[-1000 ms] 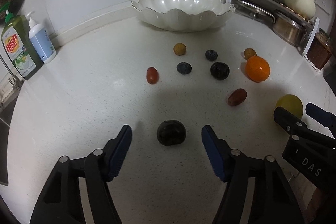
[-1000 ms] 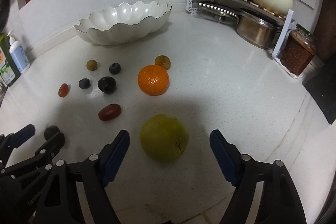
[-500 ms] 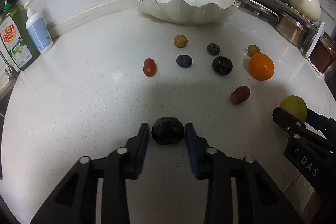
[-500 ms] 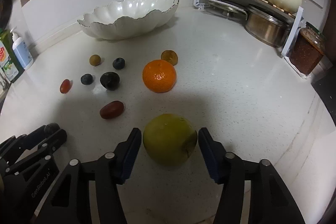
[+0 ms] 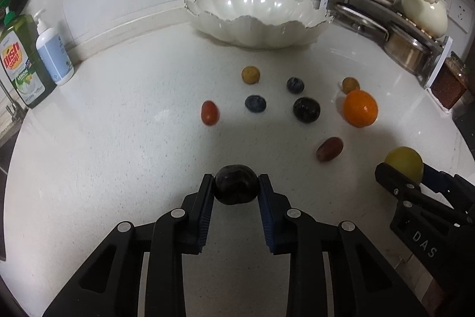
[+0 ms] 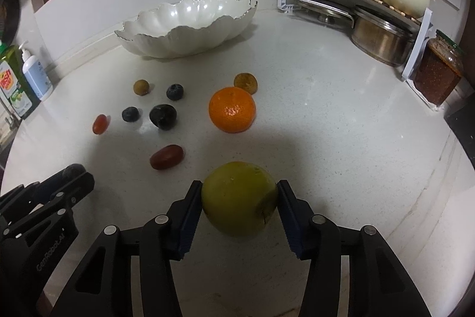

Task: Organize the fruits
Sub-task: 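Close left gripper on dark plum while right gripper closes on green fruit, then carry plum and green fruit to the white bowl with both tools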

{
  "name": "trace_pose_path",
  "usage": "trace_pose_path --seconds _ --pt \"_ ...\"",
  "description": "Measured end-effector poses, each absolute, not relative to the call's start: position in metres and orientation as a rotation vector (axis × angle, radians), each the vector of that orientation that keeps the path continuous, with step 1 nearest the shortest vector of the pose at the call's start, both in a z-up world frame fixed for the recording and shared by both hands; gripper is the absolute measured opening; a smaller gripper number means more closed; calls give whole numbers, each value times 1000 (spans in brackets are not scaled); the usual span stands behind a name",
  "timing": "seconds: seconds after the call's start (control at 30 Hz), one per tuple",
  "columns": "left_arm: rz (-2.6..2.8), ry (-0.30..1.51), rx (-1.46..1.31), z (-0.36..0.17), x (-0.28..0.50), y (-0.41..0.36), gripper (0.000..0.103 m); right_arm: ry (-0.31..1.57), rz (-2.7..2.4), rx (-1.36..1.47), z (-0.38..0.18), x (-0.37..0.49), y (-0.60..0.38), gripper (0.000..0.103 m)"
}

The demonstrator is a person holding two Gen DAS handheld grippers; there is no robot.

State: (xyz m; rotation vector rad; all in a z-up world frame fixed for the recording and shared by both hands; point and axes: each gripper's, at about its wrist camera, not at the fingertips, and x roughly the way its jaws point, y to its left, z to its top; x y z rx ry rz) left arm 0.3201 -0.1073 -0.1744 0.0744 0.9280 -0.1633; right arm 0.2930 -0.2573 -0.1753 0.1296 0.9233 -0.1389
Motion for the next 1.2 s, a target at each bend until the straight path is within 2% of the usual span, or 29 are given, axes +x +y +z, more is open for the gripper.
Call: trace_pose_path --seconds 0.57,1.2 --pt "-199 774 73 -107 330 -100 30 786 -149 133 -115 301 -247 51" --pt "-160 572 48 -39 369 -90 30 596 -89 109 -52 350 -233 51"
